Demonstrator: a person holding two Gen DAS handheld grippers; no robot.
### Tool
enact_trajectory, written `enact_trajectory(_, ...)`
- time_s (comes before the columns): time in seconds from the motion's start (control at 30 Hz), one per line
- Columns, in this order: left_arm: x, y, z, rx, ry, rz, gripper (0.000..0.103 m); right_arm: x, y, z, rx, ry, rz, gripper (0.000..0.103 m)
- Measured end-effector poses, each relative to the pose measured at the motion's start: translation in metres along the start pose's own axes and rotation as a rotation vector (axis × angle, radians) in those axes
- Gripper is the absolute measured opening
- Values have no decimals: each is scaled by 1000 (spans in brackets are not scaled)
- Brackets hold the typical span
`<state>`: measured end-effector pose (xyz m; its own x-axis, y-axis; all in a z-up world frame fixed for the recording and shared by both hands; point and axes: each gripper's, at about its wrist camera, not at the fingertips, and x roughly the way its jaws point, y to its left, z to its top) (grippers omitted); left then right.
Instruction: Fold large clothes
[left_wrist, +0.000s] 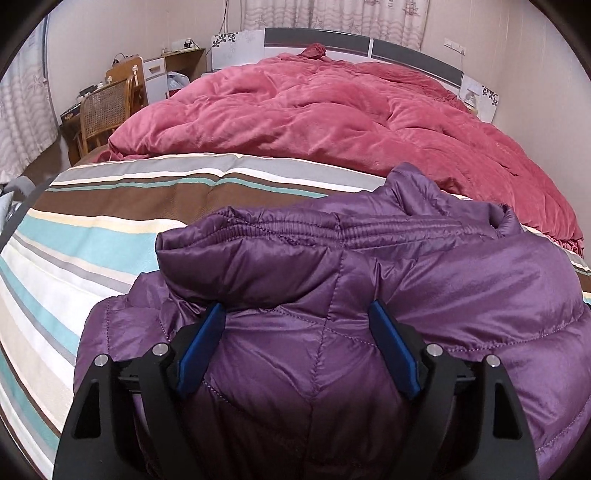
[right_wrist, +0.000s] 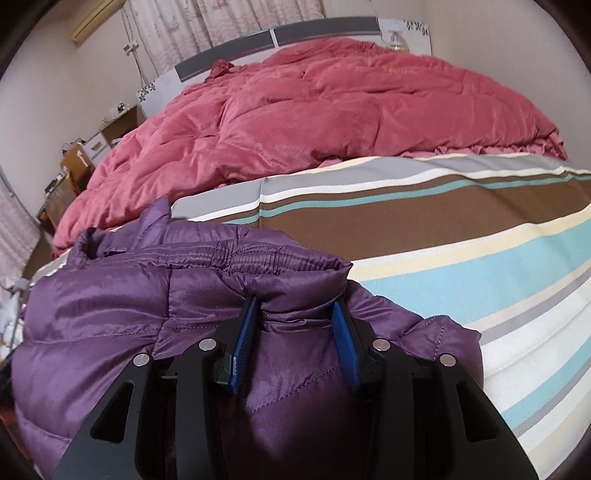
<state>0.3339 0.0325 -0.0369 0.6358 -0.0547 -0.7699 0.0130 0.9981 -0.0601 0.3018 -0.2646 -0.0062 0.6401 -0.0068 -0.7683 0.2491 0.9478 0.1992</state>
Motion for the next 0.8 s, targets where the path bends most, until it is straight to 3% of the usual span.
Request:
enact_trajectory(0.17, -12, 1, -3, -1, -14, 13, 82, -5, 2, 1, -18, -2, -25, 40)
enact_trajectory(0.23, -24, 5, -8, 6, -32, 13, 86, -14, 0, -1, -10, -17, -23, 45)
enact_trajectory(0.3, -39, 13, -16, 11, -54, 8, 88, -27, -2, -5, -8, -38, -39, 56)
enact_trajectory(0.43, -64, 39, -30, -9, -104, 56, 98, -57, -8, -14, -22, -75, -48, 57)
enact_trajectory(0.5, -76, 58, -39, -64, -125, 67, 99, -73, -14, -22, -13, -84, -52, 75)
enact_trajectory(0.57, -81, 77, -48, -114, -121, 77, 100, -85, -21, -30, -10, -86, -58, 77)
enact_trajectory(0.7, -78, 106, -69, -195, -58, -6, 100, -92, -34, -46, 26, -26, -46, 77)
enact_trajectory(0.8, -73, 105, -82, -179, -23, -73, 99, -89, -45, -60, 83, 28, 7, 77)
